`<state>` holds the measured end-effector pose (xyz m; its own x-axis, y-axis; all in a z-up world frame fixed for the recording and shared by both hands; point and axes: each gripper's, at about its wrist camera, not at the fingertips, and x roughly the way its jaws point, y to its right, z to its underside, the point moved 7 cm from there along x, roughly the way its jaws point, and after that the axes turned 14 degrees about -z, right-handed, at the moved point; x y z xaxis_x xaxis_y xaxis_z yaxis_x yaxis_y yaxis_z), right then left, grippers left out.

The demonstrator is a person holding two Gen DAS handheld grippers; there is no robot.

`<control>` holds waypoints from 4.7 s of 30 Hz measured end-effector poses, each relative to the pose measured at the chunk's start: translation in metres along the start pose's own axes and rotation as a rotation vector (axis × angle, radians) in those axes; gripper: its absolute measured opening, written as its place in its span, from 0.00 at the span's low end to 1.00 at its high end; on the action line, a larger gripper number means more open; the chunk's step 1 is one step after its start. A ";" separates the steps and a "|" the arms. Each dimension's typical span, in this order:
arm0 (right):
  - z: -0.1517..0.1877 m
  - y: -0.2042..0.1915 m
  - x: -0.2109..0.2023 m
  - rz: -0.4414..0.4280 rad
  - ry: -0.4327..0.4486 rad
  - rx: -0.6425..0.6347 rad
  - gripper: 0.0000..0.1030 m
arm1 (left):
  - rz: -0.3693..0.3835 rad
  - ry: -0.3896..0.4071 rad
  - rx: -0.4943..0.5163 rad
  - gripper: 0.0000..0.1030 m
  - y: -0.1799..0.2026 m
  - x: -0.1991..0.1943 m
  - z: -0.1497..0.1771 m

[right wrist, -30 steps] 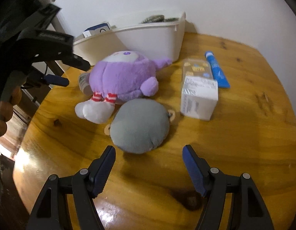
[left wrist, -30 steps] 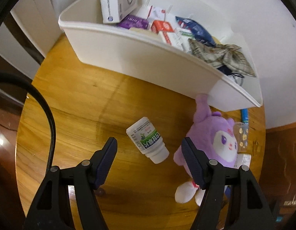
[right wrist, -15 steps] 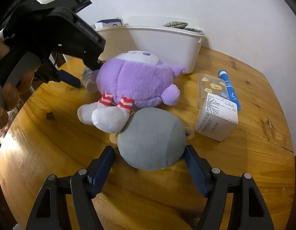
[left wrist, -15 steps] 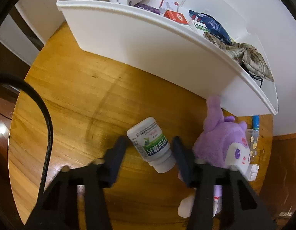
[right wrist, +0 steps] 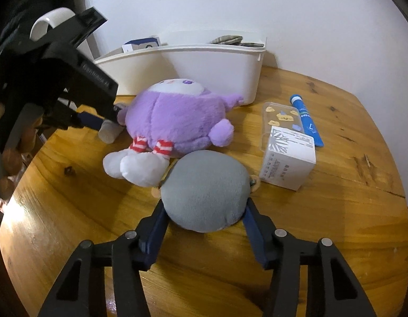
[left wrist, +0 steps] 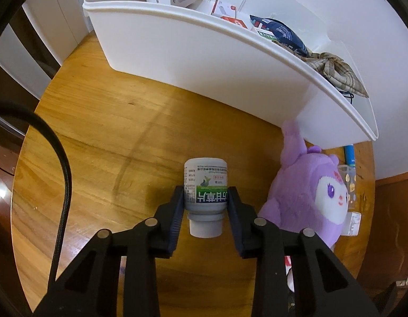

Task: Organize objects
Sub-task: 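Grasp the white pill bottle with the left gripper while the right gripper grasps the grey cushion, then carry the pill bottle and grey cushion up over the white tray, then lower the bottle and cushion into the tray and open both grippers, then withdraw both grippers from the tray toward the purple plush and white box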

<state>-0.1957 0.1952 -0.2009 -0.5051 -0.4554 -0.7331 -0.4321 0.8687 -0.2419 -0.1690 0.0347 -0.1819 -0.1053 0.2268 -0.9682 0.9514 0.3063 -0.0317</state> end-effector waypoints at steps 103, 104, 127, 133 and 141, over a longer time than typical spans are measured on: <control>-0.237 -0.066 -0.098 -0.074 0.151 0.069 0.69 | -0.085 0.479 0.352 0.73 -0.022 -0.173 -0.098; -0.234 -0.069 -0.105 -0.076 0.158 0.066 0.69 | -0.083 0.484 0.356 0.73 -0.022 -0.177 -0.094; -0.174 -0.067 -0.186 -0.085 0.234 0.079 0.74 | 0.027 0.578 0.511 0.73 -0.007 -0.239 -0.006; -0.145 -0.051 -0.195 -0.066 0.240 0.112 0.74 | 0.068 0.544 0.542 0.73 0.001 -0.231 0.013; -0.108 -0.027 -0.212 -0.030 0.269 0.170 0.74 | 0.124 0.527 0.560 0.73 0.010 -0.227 0.033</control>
<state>-0.1581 0.2474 0.0296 -0.6829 -0.4972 -0.5352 -0.3306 0.8637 -0.3805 -0.1259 -0.0440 0.0299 0.0212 0.6810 -0.7320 0.9547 -0.2311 -0.1873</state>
